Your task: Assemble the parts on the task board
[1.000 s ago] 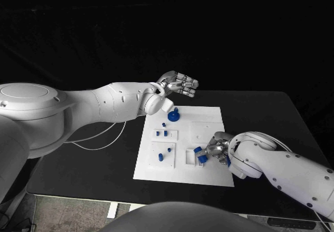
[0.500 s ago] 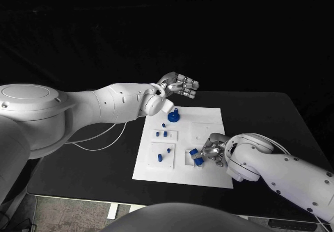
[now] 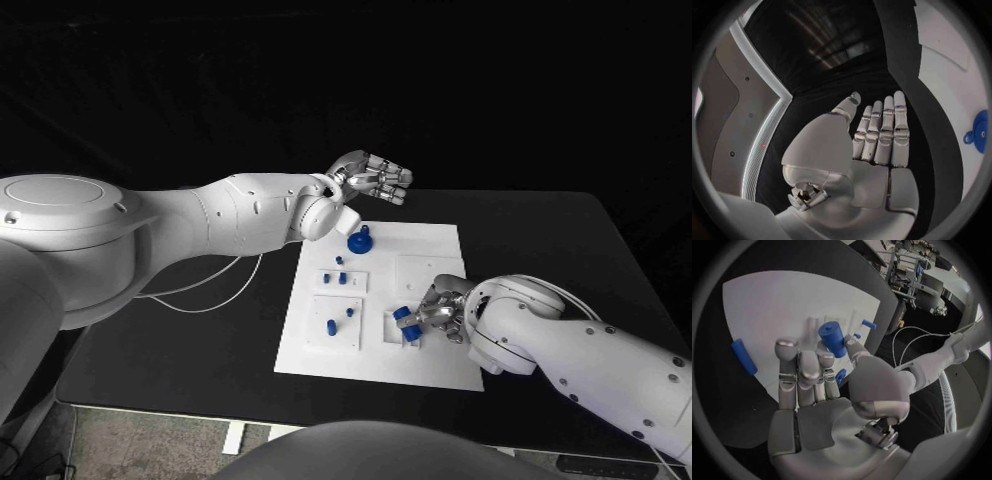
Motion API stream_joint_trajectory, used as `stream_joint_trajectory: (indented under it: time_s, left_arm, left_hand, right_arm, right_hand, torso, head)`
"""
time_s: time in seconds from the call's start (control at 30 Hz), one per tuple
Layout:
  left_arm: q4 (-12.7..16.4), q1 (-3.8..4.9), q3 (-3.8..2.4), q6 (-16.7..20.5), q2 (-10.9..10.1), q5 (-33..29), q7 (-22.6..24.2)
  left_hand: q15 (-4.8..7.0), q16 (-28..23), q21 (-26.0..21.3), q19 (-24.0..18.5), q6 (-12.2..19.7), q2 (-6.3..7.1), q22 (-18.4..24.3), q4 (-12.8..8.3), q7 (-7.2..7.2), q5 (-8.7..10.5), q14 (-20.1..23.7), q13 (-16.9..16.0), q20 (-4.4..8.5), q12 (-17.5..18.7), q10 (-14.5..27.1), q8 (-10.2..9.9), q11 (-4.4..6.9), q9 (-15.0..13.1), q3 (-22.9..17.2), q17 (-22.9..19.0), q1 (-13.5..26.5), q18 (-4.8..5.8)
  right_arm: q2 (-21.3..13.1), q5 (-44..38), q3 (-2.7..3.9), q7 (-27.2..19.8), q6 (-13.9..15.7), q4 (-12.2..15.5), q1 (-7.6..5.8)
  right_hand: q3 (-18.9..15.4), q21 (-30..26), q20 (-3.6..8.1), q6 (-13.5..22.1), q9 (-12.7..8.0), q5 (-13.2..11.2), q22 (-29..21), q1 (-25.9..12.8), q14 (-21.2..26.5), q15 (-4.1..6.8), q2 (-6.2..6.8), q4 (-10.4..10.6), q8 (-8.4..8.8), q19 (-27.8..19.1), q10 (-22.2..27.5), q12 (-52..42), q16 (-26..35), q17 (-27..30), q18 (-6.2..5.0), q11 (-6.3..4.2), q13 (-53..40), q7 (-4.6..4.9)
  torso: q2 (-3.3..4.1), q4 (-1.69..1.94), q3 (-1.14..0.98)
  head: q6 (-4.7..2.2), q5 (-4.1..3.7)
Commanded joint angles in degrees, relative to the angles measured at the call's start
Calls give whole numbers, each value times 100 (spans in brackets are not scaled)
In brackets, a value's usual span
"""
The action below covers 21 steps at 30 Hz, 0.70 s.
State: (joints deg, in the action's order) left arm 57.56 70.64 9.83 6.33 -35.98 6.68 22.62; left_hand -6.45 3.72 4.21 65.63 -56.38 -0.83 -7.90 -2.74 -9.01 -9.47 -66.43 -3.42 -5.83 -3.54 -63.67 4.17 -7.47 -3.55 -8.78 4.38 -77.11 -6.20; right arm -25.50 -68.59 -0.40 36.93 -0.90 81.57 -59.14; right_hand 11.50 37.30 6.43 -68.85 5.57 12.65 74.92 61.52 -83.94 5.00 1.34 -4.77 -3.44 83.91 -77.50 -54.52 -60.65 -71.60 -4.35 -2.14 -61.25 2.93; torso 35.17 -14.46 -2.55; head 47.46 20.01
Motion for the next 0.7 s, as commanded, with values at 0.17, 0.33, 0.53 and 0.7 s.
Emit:
stream_joint_trajectory:
  time_s: [0.17,0.33,0.53,0.7]
  left_arm:
    - [11,0,-5,-113,6,-28,27]
    - [14,0,-5,-115,4,-28,25]
    - [15,1,-5,-116,2,-28,21]
    - [16,1,-6,-119,-1,-28,18]
  left_hand:
    - [-19,-19,13,32,38,-20,26,0,7,4,38,4,-3,20,34,-29,-14,-4,28,11,35,-3]
    - [-19,-19,13,32,38,-20,26,0,7,4,38,4,-3,20,34,-29,-14,-4,28,11,35,-3]
    - [-19,-19,13,32,38,-20,26,0,7,4,38,4,-3,20,34,-29,-14,-4,28,11,35,-3]
    - [-19,-19,13,32,38,-20,26,0,7,4,38,4,-3,20,34,-29,-14,-4,28,11,35,-3]
  right_arm:
    - [122,69,2,38,-296,-156,-6]
    - [233,105,-2,37,-427,-248,-6]
    - [318,139,-9,32,-520,-359,-5]
    - [355,174,-17,27,-564,-401,-5]
  right_hand:
    - [-16,-4,22,-90,2,-44,11,-71,-29,37,-12,66,-20,261,13,34,25,2,61,-51,15,-60]
    - [-33,-21,19,-90,2,-63,8,-91,-27,33,-17,93,-20,256,23,48,30,4,62,-49,27,-59]
    - [-69,-40,17,-84,3,-76,5,-141,-22,32,-23,145,-20,253,30,57,42,10,60,-45,36,-54]
    - [-207,-49,16,-79,12,-40,8,-194,-18,29,-12,220,-21,251,37,64,49,11,56,-42,46,-52]
  torso:
    - [7,7,-5]
    - [11,15,-8]
    - [9,6,-2]
    - [9,1,-1]
  head:
    - [12,-3]
    - [31,-9]
    - [38,1]
    - [49,17]
